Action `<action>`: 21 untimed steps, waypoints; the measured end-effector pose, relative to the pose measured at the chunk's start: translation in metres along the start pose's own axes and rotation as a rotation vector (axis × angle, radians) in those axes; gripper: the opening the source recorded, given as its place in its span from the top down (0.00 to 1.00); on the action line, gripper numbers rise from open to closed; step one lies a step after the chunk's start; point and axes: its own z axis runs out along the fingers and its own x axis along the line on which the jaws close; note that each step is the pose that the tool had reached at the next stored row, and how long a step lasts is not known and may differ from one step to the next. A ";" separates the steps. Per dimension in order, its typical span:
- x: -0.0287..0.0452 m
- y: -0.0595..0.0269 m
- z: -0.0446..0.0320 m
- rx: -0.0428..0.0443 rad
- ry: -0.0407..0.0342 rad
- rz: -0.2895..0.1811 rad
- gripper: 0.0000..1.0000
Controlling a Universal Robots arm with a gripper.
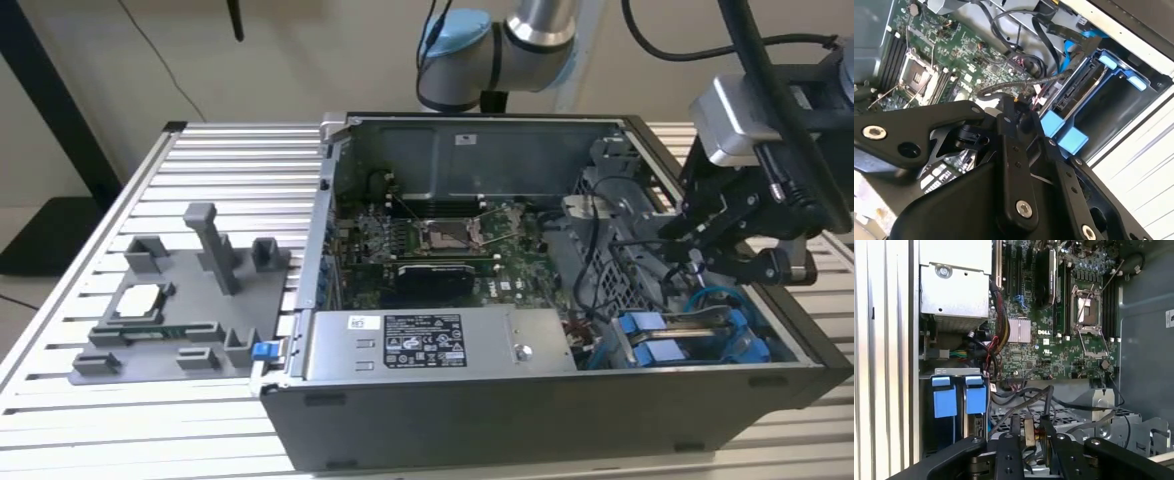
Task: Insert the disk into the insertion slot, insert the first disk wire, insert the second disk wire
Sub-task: 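Insert the first disk wire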
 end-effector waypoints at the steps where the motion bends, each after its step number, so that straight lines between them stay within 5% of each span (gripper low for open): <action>1: 0.0001 0.0000 0.0002 0.0000 -0.0012 0.000 0.00; 6: 0.0007 -0.0001 0.0016 -0.0003 -0.0149 -0.001 0.00; 21: 0.0036 -0.0028 0.0008 -0.0010 -0.0162 -0.002 0.00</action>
